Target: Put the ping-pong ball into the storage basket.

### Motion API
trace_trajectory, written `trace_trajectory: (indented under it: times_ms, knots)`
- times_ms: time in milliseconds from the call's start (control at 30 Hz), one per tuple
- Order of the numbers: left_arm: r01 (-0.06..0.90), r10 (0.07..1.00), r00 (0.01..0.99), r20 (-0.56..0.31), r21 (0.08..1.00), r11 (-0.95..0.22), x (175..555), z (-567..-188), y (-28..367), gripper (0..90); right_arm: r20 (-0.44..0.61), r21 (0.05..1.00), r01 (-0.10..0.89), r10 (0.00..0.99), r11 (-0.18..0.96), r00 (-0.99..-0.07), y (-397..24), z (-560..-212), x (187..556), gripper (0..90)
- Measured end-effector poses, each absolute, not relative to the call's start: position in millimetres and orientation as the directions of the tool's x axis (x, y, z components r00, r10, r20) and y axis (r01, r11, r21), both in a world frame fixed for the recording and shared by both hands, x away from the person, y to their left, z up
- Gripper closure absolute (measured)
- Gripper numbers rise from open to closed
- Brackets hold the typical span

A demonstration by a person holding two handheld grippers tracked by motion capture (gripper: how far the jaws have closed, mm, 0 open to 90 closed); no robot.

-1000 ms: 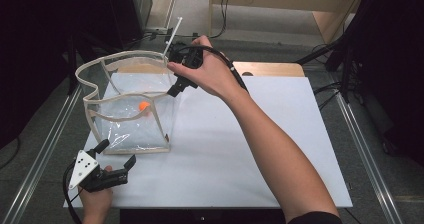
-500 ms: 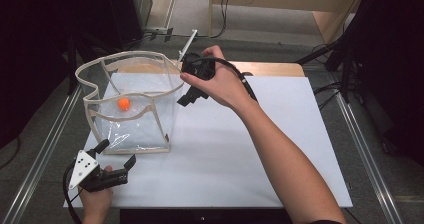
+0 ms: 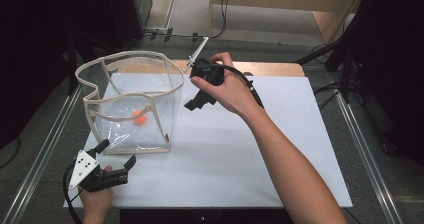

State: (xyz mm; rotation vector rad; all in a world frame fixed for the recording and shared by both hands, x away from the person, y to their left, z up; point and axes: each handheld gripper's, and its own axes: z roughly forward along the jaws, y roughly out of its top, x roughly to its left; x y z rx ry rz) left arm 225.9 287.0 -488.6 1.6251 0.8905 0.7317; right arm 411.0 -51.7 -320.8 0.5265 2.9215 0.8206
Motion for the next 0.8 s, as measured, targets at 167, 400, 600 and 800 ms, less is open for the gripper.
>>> trace_trajectory:
  times_ms: [167,400,600,800]
  knots:
    - [0.179,0.849,0.529,0.014,0.976,-0.128,226,-489,287,0.0,0.052,0.518,0.311,0.333,0.797,-0.941,-57,-328,409,0.0]
    - [0.179,0.849,0.529,0.013,0.976,-0.127,226,-489,287,0.0,0.064,0.508,0.311,0.325,0.803,-0.944,-61,-336,405,0.0]
    - [0.18,0.849,0.528,0.013,0.975,-0.127,226,-489,287,0.0,0.057,0.521,0.301,0.32,0.799,-0.946,-64,-343,401,0.0]
    - [0.179,0.849,0.529,0.012,0.976,-0.126,226,-489,287,0.0,0.06,0.534,0.302,0.321,0.789,-0.945,-72,-351,398,0.0]
